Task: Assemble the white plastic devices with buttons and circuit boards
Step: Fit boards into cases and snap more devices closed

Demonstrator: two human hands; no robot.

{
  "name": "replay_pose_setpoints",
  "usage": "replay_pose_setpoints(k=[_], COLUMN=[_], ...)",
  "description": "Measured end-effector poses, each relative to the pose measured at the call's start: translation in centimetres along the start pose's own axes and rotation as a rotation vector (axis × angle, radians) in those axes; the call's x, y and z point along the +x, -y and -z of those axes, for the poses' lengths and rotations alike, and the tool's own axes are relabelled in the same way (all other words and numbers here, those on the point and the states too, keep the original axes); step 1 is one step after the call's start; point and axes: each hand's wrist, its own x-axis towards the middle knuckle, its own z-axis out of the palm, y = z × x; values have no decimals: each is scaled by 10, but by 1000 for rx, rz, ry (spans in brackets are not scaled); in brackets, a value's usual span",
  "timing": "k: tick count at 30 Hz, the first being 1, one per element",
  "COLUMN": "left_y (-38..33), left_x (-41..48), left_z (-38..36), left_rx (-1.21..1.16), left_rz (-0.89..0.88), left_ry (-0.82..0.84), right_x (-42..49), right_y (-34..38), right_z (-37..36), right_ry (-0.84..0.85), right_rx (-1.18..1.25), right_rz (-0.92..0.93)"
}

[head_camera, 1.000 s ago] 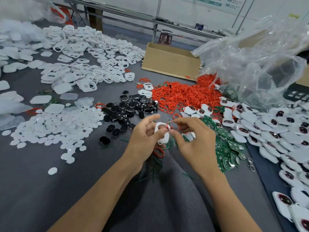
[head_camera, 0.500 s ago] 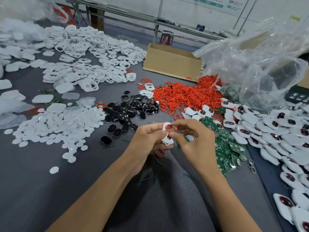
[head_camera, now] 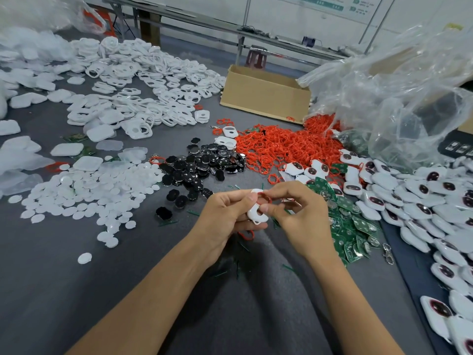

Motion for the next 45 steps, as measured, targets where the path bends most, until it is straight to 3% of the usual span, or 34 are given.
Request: replay_pose_setpoints(k=[6,14,19,24,31,36,41,45], left_y=[-1,-1,-1,-2,6,4,1,7], left_x=[0,-3,-6,-7,-8,-5,-3,-2], left_z=[-1,-5,-10,-16,-18,-15,-12,-16], left_rx=[-29,47,162,261,479,449,244,539], left_rz=[-6,-39,-72,-199,-361,-340,-171,-242], left_ry=[-8,-114,-125,-111,-208,-237,-186,-129], right_x=[1,-1,1,-3,-5,-4,-3,15], right_y=[-3,-8,-13,-17,-15,-12,-15,3], right_z=[3,-3,-3,-7,-20,-23,-19,-10], right_ry=[41,23,-21,186,-19,-53,-29,-144], right_rx=[93,-10,211,580,80,-6,62,-135], right_rz=[-32,108,-132,-363,-125,-117,-139,9])
